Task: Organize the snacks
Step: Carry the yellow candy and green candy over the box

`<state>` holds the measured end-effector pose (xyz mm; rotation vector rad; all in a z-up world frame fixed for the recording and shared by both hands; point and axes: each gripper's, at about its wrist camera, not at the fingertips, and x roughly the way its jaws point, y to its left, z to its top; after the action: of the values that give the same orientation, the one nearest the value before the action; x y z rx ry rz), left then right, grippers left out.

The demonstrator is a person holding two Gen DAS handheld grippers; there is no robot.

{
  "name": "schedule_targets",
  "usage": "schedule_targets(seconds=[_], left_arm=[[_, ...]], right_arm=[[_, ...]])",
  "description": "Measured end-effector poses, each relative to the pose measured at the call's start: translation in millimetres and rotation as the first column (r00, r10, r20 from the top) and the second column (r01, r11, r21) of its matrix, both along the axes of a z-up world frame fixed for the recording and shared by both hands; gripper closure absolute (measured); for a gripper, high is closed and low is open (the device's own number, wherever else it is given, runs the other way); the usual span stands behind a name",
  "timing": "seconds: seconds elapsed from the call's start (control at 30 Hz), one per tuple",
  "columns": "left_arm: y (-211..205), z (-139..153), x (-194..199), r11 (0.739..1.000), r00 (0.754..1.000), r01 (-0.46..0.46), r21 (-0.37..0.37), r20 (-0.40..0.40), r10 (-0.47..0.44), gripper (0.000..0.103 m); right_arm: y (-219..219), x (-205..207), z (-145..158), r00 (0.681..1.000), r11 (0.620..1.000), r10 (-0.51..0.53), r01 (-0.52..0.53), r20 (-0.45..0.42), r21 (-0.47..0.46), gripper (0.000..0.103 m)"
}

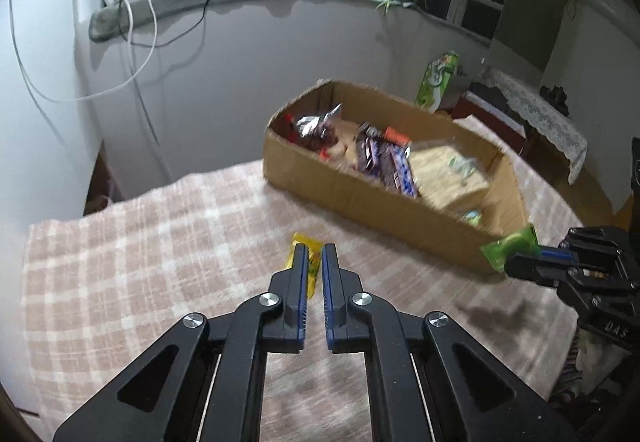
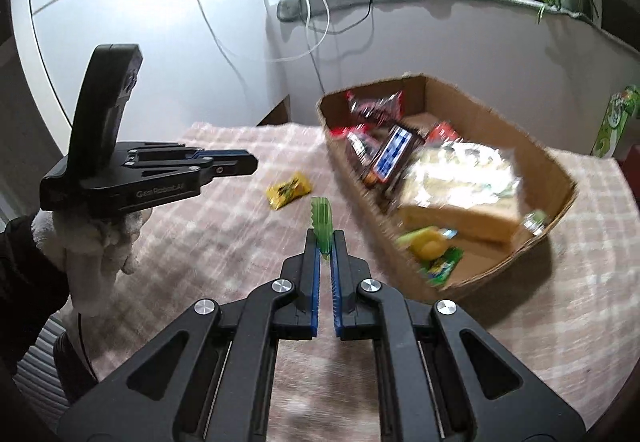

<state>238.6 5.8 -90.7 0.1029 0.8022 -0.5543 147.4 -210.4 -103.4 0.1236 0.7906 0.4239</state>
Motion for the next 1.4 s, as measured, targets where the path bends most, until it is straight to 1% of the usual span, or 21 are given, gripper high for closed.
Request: schedule_targets(seconds=[0.03,0.1,0.13,0.17,0.2,0.23,0.27,0.33,0.4,0.5,0.57,0.63,0.73,0.83,1.0,1.23,1.4], left_arm=[[0,2,0,1.000,1.000,-0.008,0.003,0.010,0.008,0.098],[-4,-1,2,1.000,1.000,0.012,-0.011,-0.017,-0.012,0.097],[-9,-7,7,1.000,1.000,0.005,0.027,-0.025,-0.004,0.094],[-12,-11,8,0.999,1.000,0.002,0.055,-0.026,-0.001,0.085],[-15,-18,10,0.997,0.999,0.013,0.071,-0.043,-0.010,0.074],[-20,-25,12,0.995,0.998,0.025,0.092,-0.059,-0.020,0.067],[-24,-30,13,0.992,0.998,0.023,0.122,-0.056,-0.016,0.066],[-30,-42,17,0.985,0.998,0.016,0.169,-0.064,-0.005,0.066],[-33,-49,21,0.984,0.996,0.027,0.175,-0.085,-0.012,0.066],[-39,-57,24,0.977,0.996,0.035,0.212,-0.084,-0.018,0.066],[-39,-59,26,0.977,0.996,0.045,0.207,-0.084,-0.028,0.067],[-39,-59,28,0.979,0.997,0.036,0.202,-0.081,-0.020,0.084],[-34,-57,33,0.987,0.994,0.018,0.157,-0.106,-0.001,0.089],[-32,-54,32,0.990,0.994,0.004,0.144,-0.105,0.012,0.092],[-22,-39,27,0.996,0.995,-0.025,0.086,-0.099,0.033,0.093],[-25,1,16,0.999,0.999,-0.033,0.037,-0.021,0.034,0.093],[-39,27,9,1.000,0.999,-0.007,0.018,0.037,0.006,0.093]], right_arm=[[-4,0,3,1.000,1.000,-0.006,0.006,0.008,-0.003,0.098],[-11,0,6,1.000,1.000,-0.011,0.011,0.013,-0.001,0.098],[-15,0,7,1.000,1.000,-0.013,0.013,0.013,0.000,0.098],[-17,-1,8,1.000,1.000,-0.014,0.014,0.014,0.001,0.098],[-19,-2,9,1.000,1.000,-0.016,0.016,0.014,0.002,0.098],[-21,-4,10,1.000,1.000,-0.016,0.016,0.014,0.004,0.098],[-22,-6,10,1.000,1.000,-0.016,0.016,0.014,0.006,0.098],[-25,-8,9,1.000,1.000,-0.015,0.015,0.011,0.008,0.098],[-27,-10,9,1.000,1.000,-0.014,0.014,0.008,0.011,0.098],[-29,-11,8,1.000,1.000,-0.014,0.014,0.009,0.009,0.098],[-31,-12,9,1.000,1.000,-0.016,0.015,0.011,0.011,0.098],[-34,-11,9,1.000,1.000,-0.019,0.018,0.014,0.012,0.098],[-37,-12,10,1.000,1.000,-0.021,0.021,0.016,0.019,0.098],[-39,-13,13,1.000,1.000,-0.020,0.019,0.022,0.020,0.098],[-43,-14,20,0.999,1.000,-0.019,0.018,0.039,0.020,0.098],[-57,-2,32,0.997,0.999,-0.030,0.029,0.065,0.017,0.098],[-69,14,45,0.994,0.999,-0.044,0.044,0.100,-0.008,0.098]])
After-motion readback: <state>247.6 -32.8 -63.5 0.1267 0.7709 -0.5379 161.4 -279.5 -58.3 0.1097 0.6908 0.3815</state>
